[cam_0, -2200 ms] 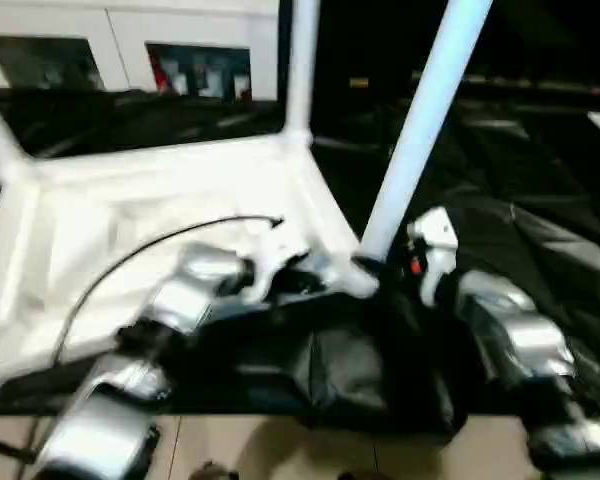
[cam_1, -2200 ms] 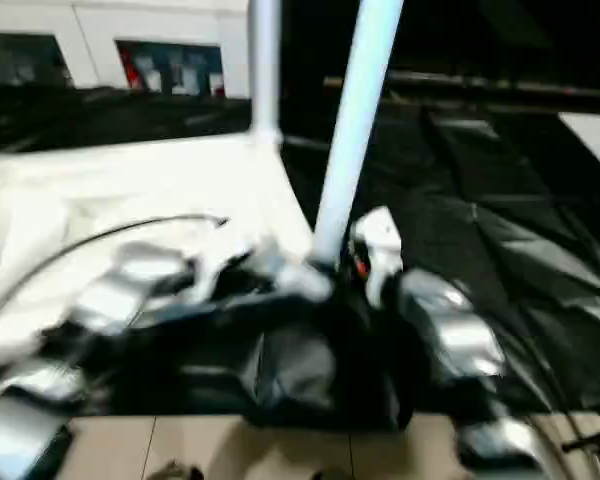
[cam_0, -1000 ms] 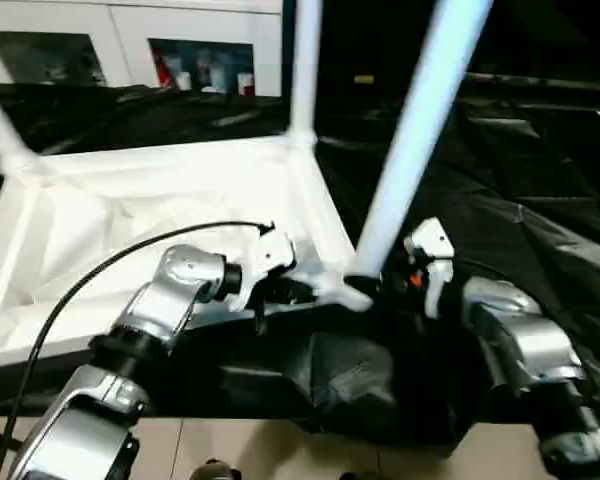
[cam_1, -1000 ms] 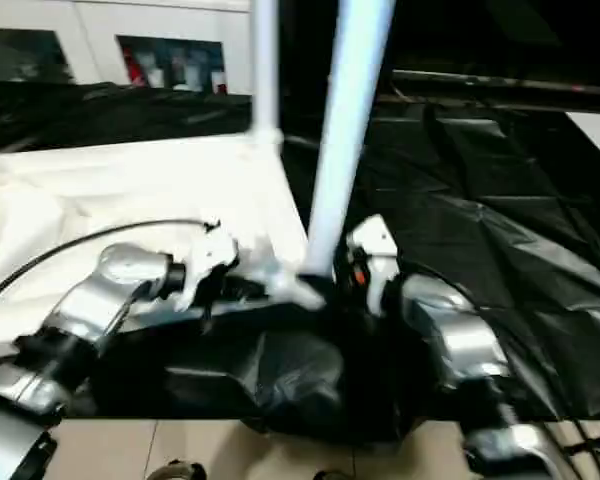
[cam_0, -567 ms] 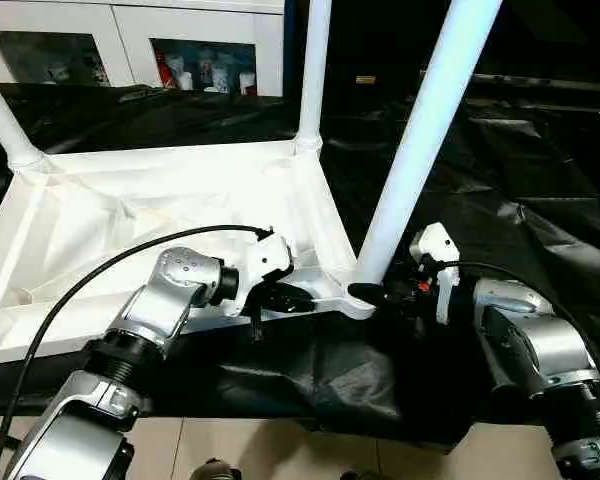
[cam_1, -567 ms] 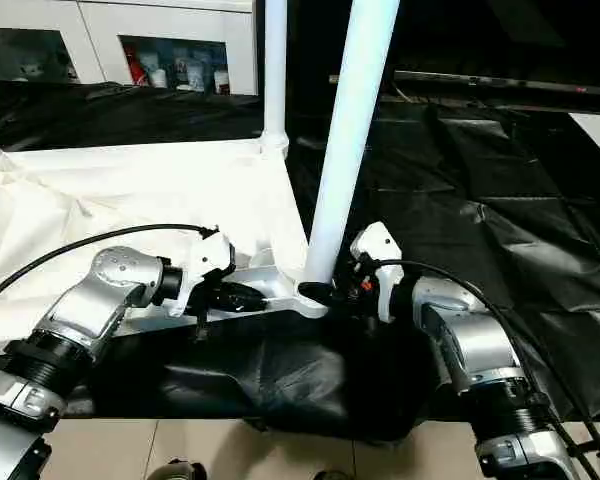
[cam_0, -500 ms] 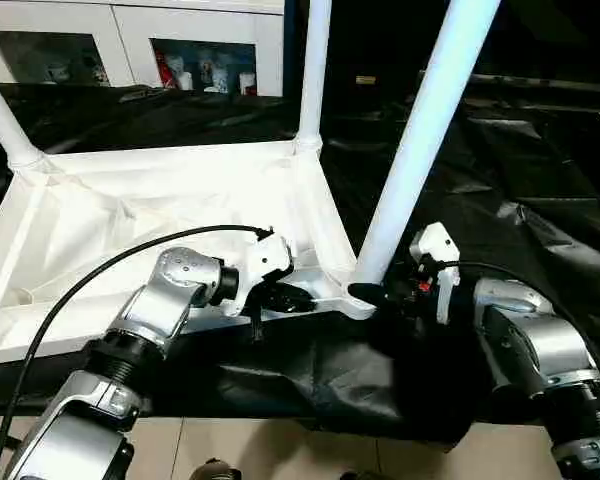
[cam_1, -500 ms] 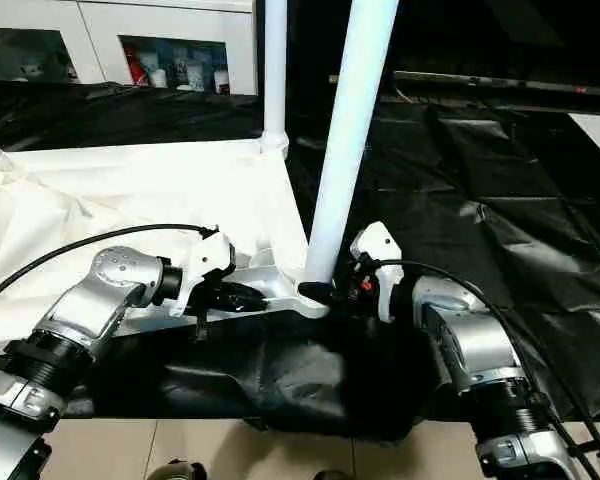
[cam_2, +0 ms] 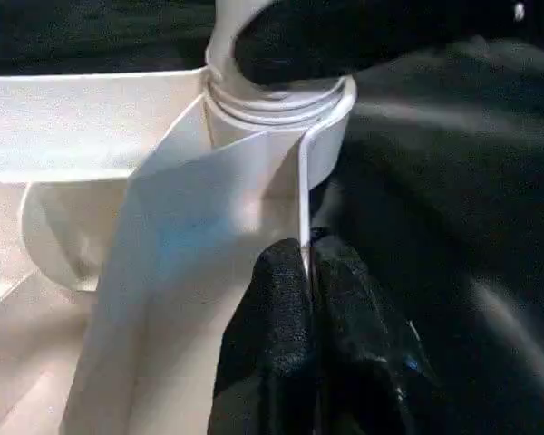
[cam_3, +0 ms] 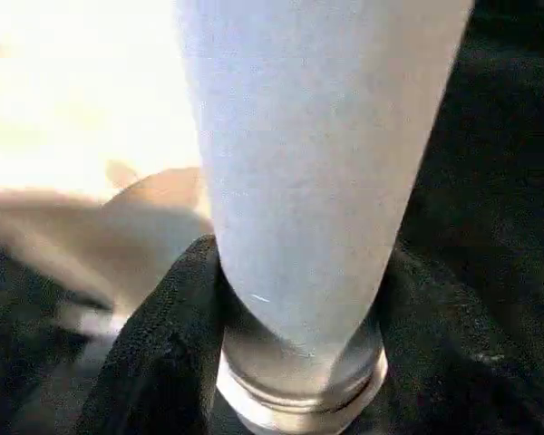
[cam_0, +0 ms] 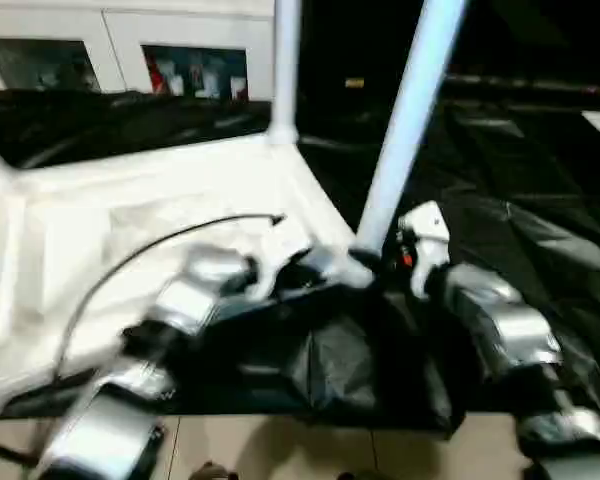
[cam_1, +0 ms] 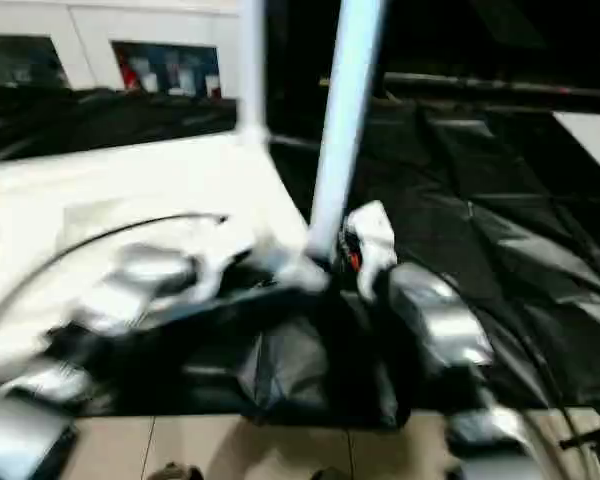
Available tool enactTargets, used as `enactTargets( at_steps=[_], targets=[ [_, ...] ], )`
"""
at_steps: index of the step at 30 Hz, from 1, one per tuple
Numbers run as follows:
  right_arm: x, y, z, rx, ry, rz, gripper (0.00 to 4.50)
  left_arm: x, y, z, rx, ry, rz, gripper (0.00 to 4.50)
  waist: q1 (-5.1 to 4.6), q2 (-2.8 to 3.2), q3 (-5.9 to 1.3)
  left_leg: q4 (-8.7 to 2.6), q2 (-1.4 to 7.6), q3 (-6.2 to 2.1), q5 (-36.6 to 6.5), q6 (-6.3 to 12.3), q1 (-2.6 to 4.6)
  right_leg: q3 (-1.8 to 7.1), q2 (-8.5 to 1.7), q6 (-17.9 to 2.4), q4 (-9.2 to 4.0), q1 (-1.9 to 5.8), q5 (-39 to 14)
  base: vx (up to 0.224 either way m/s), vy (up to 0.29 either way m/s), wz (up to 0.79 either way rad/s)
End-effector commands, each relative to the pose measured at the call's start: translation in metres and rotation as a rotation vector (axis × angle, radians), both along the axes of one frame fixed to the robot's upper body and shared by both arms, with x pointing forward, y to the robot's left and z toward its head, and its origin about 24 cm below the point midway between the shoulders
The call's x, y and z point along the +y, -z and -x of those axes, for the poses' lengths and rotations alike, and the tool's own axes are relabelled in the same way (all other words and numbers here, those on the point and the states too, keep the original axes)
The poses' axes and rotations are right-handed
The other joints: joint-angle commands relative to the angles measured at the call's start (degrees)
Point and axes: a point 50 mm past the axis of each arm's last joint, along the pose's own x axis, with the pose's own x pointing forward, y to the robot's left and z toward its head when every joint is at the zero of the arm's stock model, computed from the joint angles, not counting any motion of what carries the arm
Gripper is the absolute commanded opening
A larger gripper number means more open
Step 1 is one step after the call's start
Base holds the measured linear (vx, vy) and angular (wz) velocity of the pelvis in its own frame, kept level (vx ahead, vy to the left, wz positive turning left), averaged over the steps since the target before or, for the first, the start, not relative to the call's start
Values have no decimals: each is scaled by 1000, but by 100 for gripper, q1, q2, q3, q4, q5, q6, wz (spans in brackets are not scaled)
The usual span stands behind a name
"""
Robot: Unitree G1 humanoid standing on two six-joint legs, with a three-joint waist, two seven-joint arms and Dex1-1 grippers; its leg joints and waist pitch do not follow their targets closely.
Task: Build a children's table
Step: Rotate leg to tighten
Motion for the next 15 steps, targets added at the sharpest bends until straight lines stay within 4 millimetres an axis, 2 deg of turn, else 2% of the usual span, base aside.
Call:
enactTargets(
  at_steps=[1,3,4,5,7,8,15],
  targets=[
    [-3,36,9,175,130,30,204,-4,4,-6,0,-131,0,0,6,-16,-335,-386,41,-52,-1635,-134,71,122,-242,-898,-519,204,-1916,0,0,0],
    [12,34,4,166,152,6,204,-15,3,-7,-10,-143,-1,0,0,16,-344,-387,40,-52,-1664,-128,70,123,-224,-936,-502,200,-1648,0,0,0],
    [20,32,2,155,155,-1,204,-21,3,-7,-19,-142,-3,0,1,3,-353,-382,27,-49,-1644,-117,66,119,-216,-938,-499,215,-1541,0,0,0],
    [27,30,0,145,156,-2,204,-28,2,-7,-23,-131,-2,0,7,14,-355,-376,26,-42,-1615,-102,66,121,-223,-965,-501,209,-1422,0,0,0],
    [33,29,-2,134,165,-4,204,-35,0,-6,-32,-107,5,0,13,14,-353,-382,20,-44,-1648,-80,65,115,-225,-921,-513,217,-1483,0,0,0],
    [33,28,-3,131,166,1,259,-37,0,-6,-31,-97,7,0,18,12,-356,-383,25,-50,-1634,-61,57,114,-228,-924,-504,229,-1425,0,0,0],
    [24,19,-7,79,143,-31,316,-29,1,-4,-31,-29,18,0,37,13,-345,-399,36,-51,-1703,-4,51,110,-229,-957,-499,233,-1366,0,0,0]
  ],
)
